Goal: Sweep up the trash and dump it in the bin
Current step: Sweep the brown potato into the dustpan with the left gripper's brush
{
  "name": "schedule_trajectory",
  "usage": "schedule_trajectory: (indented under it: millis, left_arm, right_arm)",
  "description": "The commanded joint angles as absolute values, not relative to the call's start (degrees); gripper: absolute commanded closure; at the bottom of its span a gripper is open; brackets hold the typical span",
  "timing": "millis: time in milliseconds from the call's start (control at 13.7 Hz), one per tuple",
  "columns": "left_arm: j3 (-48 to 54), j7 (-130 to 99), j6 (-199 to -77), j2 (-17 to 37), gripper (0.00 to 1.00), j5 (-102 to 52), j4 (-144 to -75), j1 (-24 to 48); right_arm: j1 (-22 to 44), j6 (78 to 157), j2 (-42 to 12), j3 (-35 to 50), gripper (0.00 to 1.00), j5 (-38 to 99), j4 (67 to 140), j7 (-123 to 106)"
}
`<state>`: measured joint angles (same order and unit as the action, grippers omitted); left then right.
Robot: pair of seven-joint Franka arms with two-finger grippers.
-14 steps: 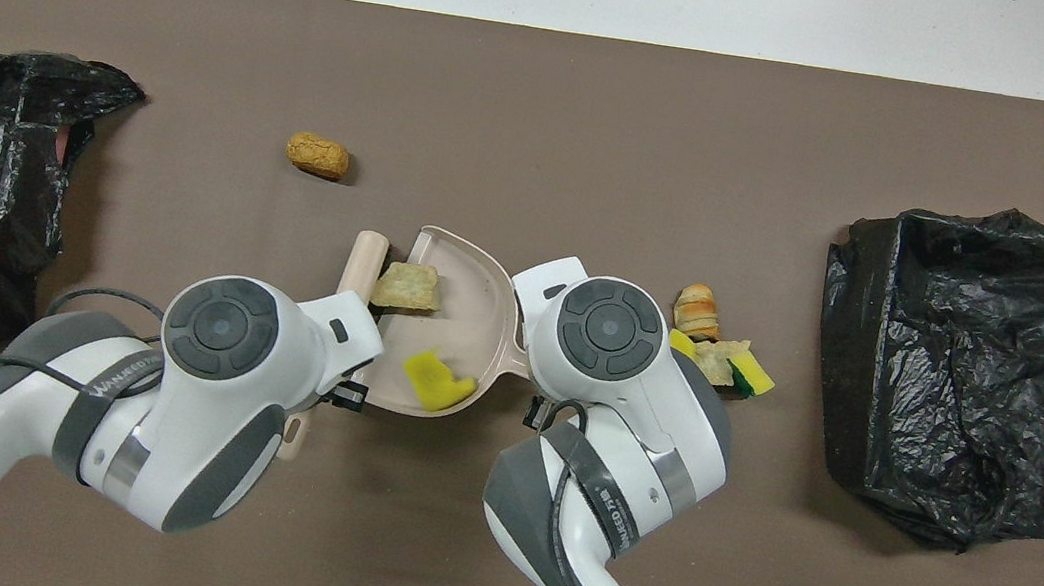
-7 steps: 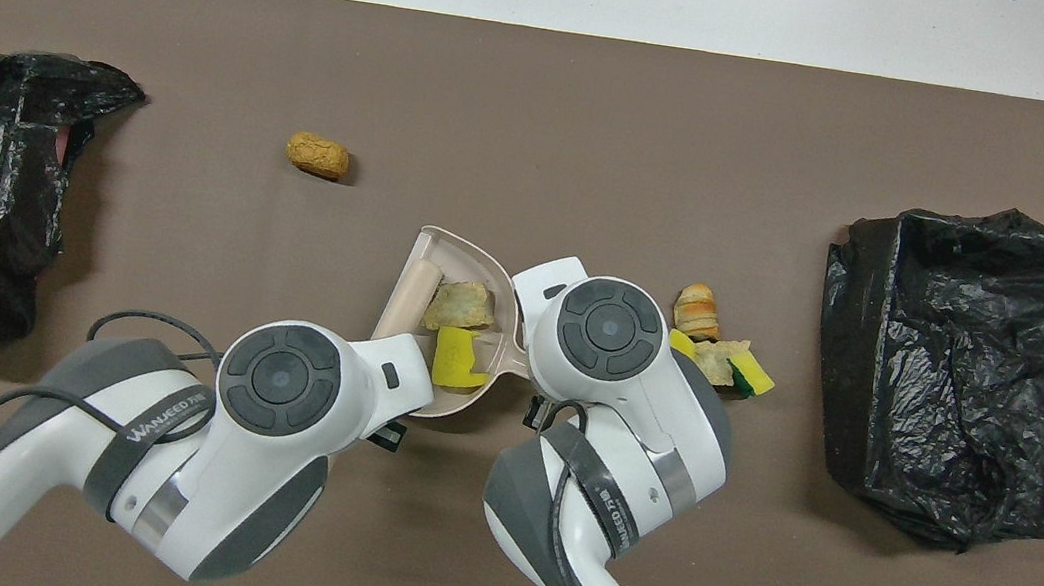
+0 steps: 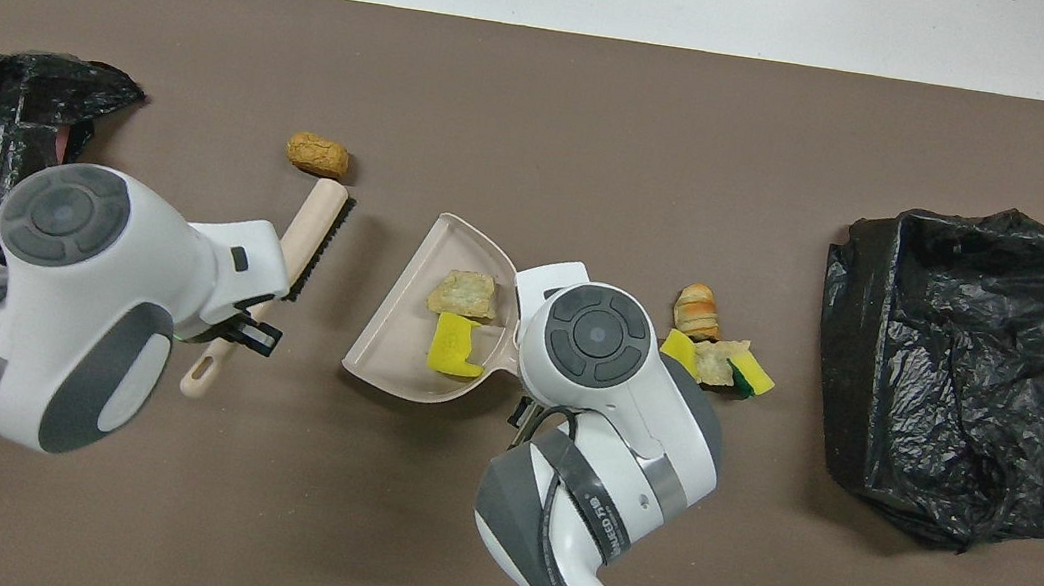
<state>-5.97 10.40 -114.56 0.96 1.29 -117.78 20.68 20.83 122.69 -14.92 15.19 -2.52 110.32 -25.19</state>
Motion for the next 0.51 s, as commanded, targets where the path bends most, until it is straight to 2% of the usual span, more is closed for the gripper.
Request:
schedule_trajectory:
  millis: [0,218,291,437]
  left_arm:
    - [-5.4,15.9,-113.9,9.9,1.00,4.4,-106.5,16.6]
    - [-5.3,21.1,-115.4,17.8,1.00,6.9,-97.2,11.4]
    - [-5.3,22.6,-116.0,20.1,1.00,7.4,-95.4,11.2]
    - [-5.3,25.2,-119.2,21.4,1.00,7.7,-94.9,10.4]
  right_arm:
    - [21.0,123.9,-14.1,15.4,1.00,-5.4,111.1,-23.8]
    - [20.9,127.9,-16.3,15.4,1.00,-5.5,110.2,-23.9]
    - [21.0,128.1,-17.4,15.4,1.00,-5.5,108.9,-23.9]
    - [21.0,127.6,-17.8,15.3,1.00,-5.6,108.1,-23.9]
